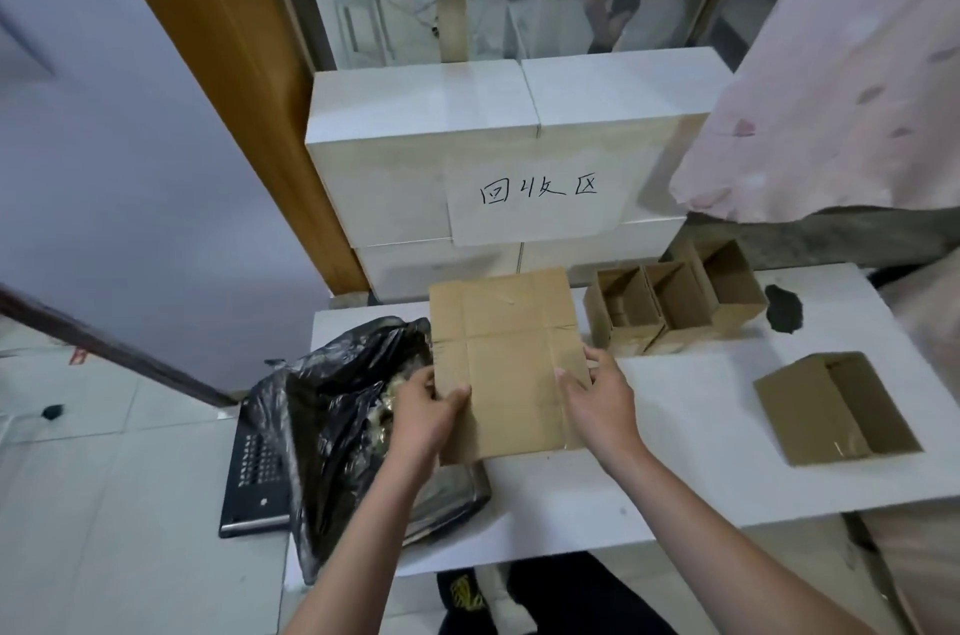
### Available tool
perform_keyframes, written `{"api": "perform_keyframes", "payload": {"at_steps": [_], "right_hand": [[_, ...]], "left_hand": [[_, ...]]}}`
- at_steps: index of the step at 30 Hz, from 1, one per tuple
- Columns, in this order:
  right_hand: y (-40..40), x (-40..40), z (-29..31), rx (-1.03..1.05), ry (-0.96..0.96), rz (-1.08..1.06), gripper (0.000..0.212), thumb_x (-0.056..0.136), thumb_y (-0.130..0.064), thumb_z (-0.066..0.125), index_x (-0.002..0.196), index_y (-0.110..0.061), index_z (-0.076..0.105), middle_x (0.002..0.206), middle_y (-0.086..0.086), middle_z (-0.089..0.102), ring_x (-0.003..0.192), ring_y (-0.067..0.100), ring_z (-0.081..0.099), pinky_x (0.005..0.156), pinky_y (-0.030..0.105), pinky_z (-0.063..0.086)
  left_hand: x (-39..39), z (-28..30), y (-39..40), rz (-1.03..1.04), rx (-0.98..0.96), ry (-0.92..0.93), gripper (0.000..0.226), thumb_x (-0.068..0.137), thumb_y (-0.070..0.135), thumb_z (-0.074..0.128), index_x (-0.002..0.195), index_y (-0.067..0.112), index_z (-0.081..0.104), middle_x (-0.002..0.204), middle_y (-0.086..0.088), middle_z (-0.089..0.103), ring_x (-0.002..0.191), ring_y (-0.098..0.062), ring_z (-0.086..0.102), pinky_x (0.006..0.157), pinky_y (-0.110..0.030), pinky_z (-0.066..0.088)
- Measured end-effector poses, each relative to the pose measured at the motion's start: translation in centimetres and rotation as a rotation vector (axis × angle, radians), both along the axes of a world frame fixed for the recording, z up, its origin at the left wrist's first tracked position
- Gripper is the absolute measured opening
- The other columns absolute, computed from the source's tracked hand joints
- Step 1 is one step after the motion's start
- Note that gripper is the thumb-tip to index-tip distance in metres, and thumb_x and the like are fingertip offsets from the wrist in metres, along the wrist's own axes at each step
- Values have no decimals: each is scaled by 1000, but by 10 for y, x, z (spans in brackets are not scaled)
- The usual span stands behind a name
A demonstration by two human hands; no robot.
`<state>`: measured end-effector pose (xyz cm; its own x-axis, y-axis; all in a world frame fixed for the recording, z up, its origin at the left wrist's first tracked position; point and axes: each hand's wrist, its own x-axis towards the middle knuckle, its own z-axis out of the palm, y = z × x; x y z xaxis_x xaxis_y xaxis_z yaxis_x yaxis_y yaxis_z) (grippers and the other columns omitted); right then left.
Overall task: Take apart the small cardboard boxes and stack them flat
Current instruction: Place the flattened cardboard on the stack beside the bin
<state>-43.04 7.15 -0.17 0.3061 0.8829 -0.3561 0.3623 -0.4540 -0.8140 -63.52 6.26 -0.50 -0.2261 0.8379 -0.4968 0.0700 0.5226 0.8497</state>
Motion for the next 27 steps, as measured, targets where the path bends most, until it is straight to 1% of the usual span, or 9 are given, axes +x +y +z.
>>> {"api": "perform_keyframes", "payload": {"at_steps": [4, 8, 12, 15, 17, 19, 21, 24, 27], "right_hand": [[8, 6, -12, -21, -19, -36, 34, 93, -30, 66, 124, -23, 53, 102, -4, 65, 103, 22, 63, 90, 42, 54], [23, 16, -27, -64, -11, -23, 43, 92, -37, 67, 129, -23, 51, 110, -1, 66, 101, 20, 63, 81, 33, 53], [45, 20, -45, -131, -36, 32, 57, 89, -43, 70, 136, -21, 46, 118, 0, 63, 113, 25, 59, 97, 45, 51], [63, 24, -65, -185, -52, 50, 57, 90, -35, 71, 138, -16, 45, 127, 10, 62, 117, 30, 58, 98, 44, 51], [74, 26, -78, -194, -68, 67, 53, 91, -28, 70, 136, -13, 46, 125, 12, 63, 114, 30, 59, 94, 37, 50], [86, 26, -90, -202, -81, 79, 48, 92, -24, 69, 133, -11, 49, 123, 12, 63, 111, 29, 60, 89, 30, 47], [97, 24, -102, -235, -82, 76, 47, 92, -23, 68, 133, -10, 48, 123, 13, 63, 111, 29, 60, 90, 31, 48], [113, 20, -118, -278, -83, 71, 48, 92, -22, 67, 134, -8, 46, 126, 16, 61, 113, 31, 60, 96, 40, 51], [125, 17, -130, -295, -87, 56, 51, 92, -22, 68, 135, -6, 46, 128, 17, 59, 115, 32, 59, 99, 43, 50]], "left_hand": [[5, -10, 17, -29, -21, 20, 29, 91, 7, 69, 118, 15, 61, 101, -3, 71, 88, -13, 67, 71, -29, 53], [14, -23, 29, -44, -87, 39, 30, 91, 9, 70, 120, 12, 62, 107, -5, 71, 94, -20, 67, 86, -39, 56], [25, -41, 50, -148, -137, 290, 29, 90, 20, 72, 114, 5, 63, 109, -12, 70, 101, -27, 65, 85, -29, 50], [34, -58, 67, -268, -231, 444, 37, 92, 25, 70, 118, 3, 57, 117, -15, 66, 109, -31, 62, 88, -33, 46], [42, -70, 77, -351, -257, 492, 54, 94, 21, 65, 137, -1, 42, 126, -21, 59, 115, -35, 59, 95, -36, 45], [48, -84, 84, -439, -270, 542, 78, 96, 20, 59, 155, 2, 11, 130, -25, 53, 116, -39, 57, 98, -39, 44], [50, -97, 91, -494, -273, 591, 87, 97, 21, 56, 158, 9, -5, 127, -25, 52, 113, -38, 57, 97, -40, 44], [51, -113, 101, -522, -238, 642, 78, 99, 19, 54, 159, 29, 5, 123, -21, 52, 107, -32, 55, 98, -39, 46], [53, -125, 108, -564, -218, 703, 67, 102, 19, 52, 156, 38, 17, 130, -17, 41, 118, -32, 46, 104, -41, 43]]}}
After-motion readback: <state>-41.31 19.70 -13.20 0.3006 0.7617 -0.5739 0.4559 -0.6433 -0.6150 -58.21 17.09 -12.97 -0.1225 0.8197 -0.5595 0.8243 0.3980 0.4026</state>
